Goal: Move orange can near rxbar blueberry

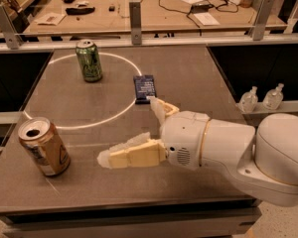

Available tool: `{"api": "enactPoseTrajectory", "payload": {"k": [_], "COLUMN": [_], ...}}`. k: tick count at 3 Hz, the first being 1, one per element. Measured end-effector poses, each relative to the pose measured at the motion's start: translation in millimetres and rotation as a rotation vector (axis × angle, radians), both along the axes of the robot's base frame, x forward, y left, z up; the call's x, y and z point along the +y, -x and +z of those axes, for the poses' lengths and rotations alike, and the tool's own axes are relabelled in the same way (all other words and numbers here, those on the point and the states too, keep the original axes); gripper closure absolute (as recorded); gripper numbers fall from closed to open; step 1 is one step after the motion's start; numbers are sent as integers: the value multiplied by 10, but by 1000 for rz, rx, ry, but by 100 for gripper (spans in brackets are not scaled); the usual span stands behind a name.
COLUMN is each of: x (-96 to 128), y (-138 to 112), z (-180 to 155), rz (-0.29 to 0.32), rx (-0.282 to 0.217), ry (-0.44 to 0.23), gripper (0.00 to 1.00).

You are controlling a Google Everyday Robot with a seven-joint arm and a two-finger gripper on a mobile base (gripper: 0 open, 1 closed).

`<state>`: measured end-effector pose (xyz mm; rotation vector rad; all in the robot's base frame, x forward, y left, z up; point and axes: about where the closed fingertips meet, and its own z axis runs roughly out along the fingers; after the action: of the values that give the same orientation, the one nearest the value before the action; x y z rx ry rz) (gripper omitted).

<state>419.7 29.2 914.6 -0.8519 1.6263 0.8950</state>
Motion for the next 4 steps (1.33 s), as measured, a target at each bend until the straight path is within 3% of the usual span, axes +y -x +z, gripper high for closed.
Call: {"api": "enactPoseTrajectory", "payload": {"k": [1,2,3,4], "x": [18,246,604,1028], "y": [9,128,263,312], "z": [10,39,58,20], "rz": [4,1,7,42], "rx": [-2,15,26,-3], "ry": [4,-13,-43,-55], "gripper": [0,0,0,0]}}
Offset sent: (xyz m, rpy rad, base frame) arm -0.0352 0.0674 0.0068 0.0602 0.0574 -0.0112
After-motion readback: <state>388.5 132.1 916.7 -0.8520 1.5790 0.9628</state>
